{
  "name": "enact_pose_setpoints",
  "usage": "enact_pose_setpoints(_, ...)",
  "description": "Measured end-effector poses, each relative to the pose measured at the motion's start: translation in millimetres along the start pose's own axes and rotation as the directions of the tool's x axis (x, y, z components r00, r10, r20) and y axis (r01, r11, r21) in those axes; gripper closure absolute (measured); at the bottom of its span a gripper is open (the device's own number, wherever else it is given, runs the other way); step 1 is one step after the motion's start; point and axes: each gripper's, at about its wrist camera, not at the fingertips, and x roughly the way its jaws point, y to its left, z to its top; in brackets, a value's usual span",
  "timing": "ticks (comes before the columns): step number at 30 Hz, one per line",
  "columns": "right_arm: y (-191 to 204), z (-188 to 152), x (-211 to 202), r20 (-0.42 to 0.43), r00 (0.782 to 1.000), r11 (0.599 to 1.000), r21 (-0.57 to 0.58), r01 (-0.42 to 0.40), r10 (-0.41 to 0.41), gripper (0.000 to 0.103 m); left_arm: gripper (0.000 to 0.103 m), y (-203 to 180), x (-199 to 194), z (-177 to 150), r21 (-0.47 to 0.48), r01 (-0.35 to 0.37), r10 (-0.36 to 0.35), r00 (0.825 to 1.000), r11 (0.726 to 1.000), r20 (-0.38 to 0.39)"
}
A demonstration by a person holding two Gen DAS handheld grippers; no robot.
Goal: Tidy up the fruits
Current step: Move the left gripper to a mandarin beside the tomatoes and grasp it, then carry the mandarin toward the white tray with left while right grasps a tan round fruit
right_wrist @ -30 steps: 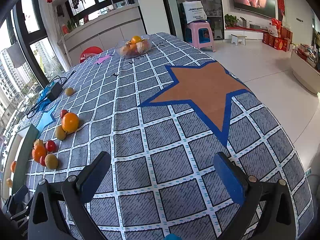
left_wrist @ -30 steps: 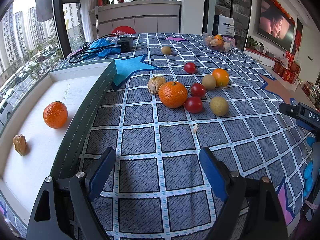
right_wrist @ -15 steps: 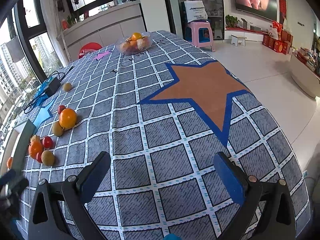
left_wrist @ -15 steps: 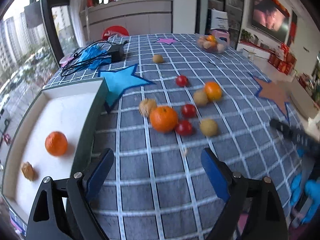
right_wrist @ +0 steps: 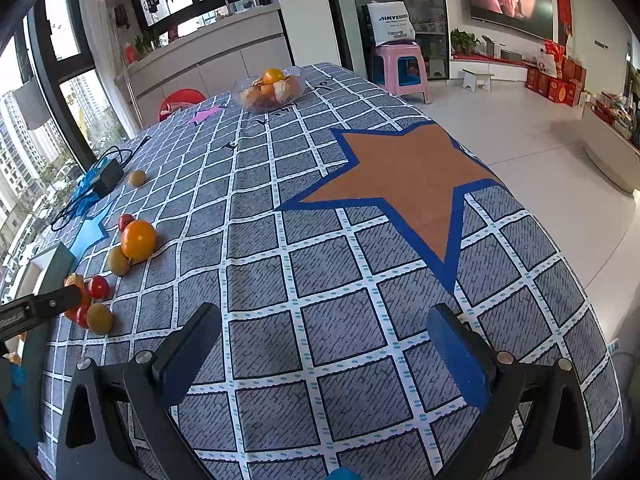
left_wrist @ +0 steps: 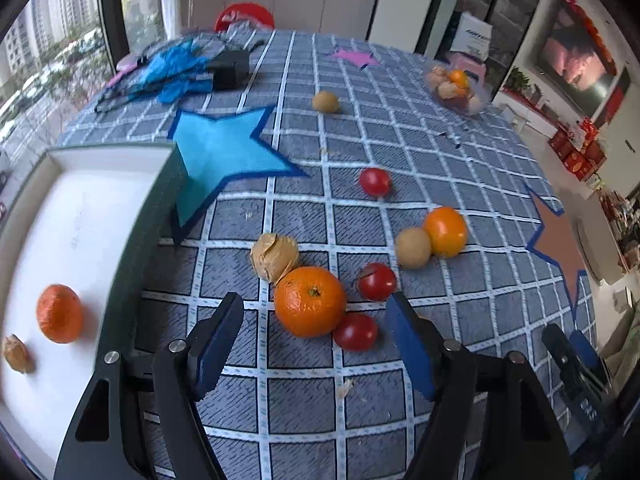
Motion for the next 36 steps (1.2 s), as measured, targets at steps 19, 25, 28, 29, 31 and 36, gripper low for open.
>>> enact_pose_setpoints(19,29.8,-1.5,13.5,-0.072,0.994,0.980,-0.189,0.066,-0.081,0.000,0.062,28.6,-34.7,-52.1,0.055,0.026,-0.031,0.996,0.998,0.087)
enact_pose_setpoints(25,72.4,-13.0,9.1,-0.115,0.992,0.967,-0.243,-0.082,0.055,0.000,0.062,38.9,-57.4,-77.0,0.091,0.050,-0.063,0.987,0.995,0.149)
enact_pose_setpoints(28,106.0,-19.0,7.9,-0.134,0.984,0.938,-0.309,-0.157,0.121,0.000,0.062,42.6,-65.4,-83.1,0.102,0.053,-0.071,0.983,0.993,0.171)
enact_pose_setpoints(29,119.1,-21.0,7.8,-0.131,0.984,0.925,-0.345,-0.159,0.121,0.000,0.062,44.2,-68.0,-85.6,0.108,0.058,-0.077,0.981,0.992,0.176)
enact_pose_setpoints(31,141.1,-23.7,8.2,-0.121,0.986,0.900,-0.409,-0.153,0.112,0.000,0.062,48.7,-73.0,-90.9,0.119,0.056,-0.077,0.979,0.991,0.186)
enact_pose_setpoints(36,168.1,-22.3,13.8,-0.124,0.985,0.879,-0.449,-0.160,0.116,0.016,0.062,62.8,-78.5,-101.0,0.111,0.078,-0.098,0.977,0.991,0.188)
